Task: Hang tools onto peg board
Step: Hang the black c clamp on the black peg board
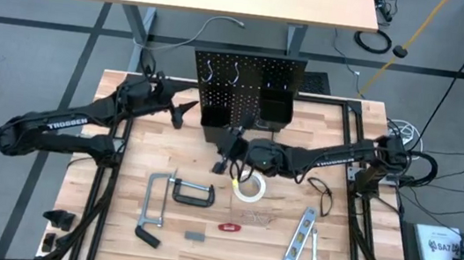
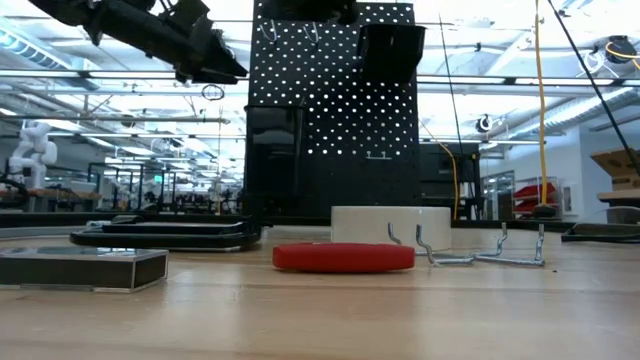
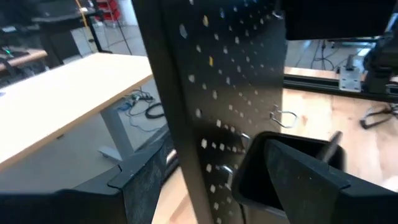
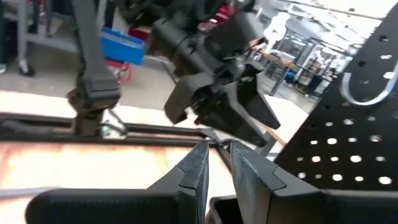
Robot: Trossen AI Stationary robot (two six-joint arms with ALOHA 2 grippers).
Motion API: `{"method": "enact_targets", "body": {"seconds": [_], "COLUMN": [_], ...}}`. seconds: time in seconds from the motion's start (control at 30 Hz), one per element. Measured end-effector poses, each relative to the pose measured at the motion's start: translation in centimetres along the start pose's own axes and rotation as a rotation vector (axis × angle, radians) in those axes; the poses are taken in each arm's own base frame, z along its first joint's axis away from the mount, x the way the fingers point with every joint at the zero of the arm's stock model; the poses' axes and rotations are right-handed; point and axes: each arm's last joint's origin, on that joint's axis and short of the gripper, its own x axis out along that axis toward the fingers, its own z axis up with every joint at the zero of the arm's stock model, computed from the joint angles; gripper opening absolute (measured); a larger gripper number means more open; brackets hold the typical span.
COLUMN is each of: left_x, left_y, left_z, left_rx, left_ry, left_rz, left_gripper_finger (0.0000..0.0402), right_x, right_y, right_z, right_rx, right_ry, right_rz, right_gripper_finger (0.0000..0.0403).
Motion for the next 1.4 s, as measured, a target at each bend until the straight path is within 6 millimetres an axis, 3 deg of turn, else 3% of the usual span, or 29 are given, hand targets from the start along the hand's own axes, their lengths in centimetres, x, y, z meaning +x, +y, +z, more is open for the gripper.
{"method": "enact_targets", "body": {"seconds": [0.23, 0.57, 0.87, 1.4], "left_x": [-2.4, -4.5, -5.2, -6.3], "left_y": [-1.5, -4.0, -6.6, -11.0], "left_z": [1.0, 1.9, 1.1, -2.8], "left_rx": [-0.070, -0.131, -0.133, -0.173], "left_ry": [-0.066, -0.127, -0.061, 0.032], "left_rz": [-0.117, -0.293, -0.369, -0.408], "left_gripper_finger": [0.0276, 0.0276, 0.0276, 0.0276], "right_x": [-1.7, -4.0, -6.1, -9.4], "right_y": [1.8, 1.6, 1.0, 3.1], "right_z": [-0.2, -0.5, -1.2, -2.2], "right_rx": [-0.004, 0.013, 0.053, 0.014], "right_ry": [0.090, 0.264, 0.441, 0.574], "right_rz": [0.082, 0.136, 0.137, 0.117], "right_gripper_finger": [0.0061, 0.0061, 0.0061, 0.0061]}}
